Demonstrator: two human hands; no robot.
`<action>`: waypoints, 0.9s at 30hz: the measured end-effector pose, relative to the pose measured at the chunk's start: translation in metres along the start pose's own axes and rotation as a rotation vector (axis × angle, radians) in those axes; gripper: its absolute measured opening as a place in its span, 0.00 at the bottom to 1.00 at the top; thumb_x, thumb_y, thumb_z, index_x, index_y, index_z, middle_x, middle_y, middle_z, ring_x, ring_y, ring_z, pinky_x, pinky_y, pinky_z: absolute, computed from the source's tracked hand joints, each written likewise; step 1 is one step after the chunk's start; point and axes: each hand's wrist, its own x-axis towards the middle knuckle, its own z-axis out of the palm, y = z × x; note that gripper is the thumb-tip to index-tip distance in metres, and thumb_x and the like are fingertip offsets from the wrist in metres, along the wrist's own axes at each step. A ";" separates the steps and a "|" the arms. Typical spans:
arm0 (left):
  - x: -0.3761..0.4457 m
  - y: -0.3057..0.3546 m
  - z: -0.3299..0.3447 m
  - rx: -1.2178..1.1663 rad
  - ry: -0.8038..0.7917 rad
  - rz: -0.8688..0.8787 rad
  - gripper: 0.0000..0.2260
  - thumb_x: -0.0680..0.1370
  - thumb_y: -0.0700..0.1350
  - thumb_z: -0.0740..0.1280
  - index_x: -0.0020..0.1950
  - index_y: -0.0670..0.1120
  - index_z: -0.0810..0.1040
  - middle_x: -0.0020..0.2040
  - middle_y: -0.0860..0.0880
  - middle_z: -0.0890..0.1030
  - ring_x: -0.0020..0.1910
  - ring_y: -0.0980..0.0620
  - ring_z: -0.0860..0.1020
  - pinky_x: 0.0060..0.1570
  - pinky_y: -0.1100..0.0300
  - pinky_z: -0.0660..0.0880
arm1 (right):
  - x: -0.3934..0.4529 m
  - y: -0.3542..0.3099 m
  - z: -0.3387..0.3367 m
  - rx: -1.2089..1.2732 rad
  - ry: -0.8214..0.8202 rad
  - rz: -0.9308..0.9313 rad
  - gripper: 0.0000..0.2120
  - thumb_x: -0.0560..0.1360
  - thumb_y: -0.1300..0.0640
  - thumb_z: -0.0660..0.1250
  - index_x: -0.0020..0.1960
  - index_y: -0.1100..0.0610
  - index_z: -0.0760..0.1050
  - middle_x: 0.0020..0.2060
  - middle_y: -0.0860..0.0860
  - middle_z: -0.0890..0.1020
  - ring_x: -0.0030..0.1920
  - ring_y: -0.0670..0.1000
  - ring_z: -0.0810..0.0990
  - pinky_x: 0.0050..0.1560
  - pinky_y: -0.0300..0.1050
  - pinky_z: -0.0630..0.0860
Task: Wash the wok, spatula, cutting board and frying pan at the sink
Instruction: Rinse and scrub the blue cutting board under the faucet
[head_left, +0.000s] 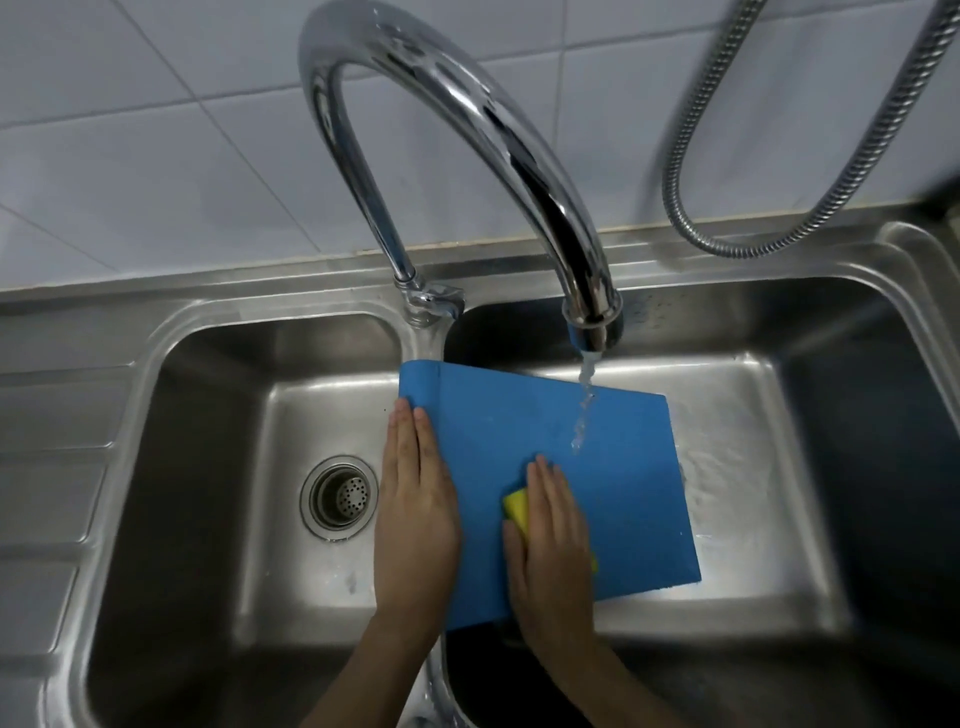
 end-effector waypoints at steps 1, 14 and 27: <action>-0.001 0.000 0.000 -0.003 0.001 0.001 0.25 0.80 0.38 0.53 0.77 0.39 0.52 0.78 0.42 0.52 0.77 0.46 0.52 0.73 0.51 0.54 | -0.006 -0.001 -0.001 0.000 -0.042 -0.083 0.27 0.80 0.47 0.52 0.76 0.58 0.58 0.74 0.52 0.64 0.75 0.50 0.59 0.73 0.46 0.56; 0.001 0.000 0.003 -0.025 0.019 -0.028 0.23 0.81 0.39 0.53 0.76 0.38 0.55 0.77 0.42 0.54 0.77 0.47 0.53 0.73 0.51 0.58 | 0.098 0.001 0.013 0.133 0.176 0.264 0.21 0.76 0.55 0.58 0.67 0.63 0.71 0.62 0.58 0.75 0.64 0.57 0.70 0.66 0.46 0.64; 0.002 0.001 0.000 -0.076 0.014 -0.028 0.24 0.81 0.42 0.52 0.77 0.40 0.54 0.78 0.46 0.52 0.77 0.50 0.51 0.74 0.54 0.54 | 0.068 0.135 -0.021 -0.042 0.246 0.469 0.25 0.78 0.48 0.50 0.60 0.64 0.73 0.53 0.62 0.79 0.54 0.65 0.76 0.56 0.55 0.71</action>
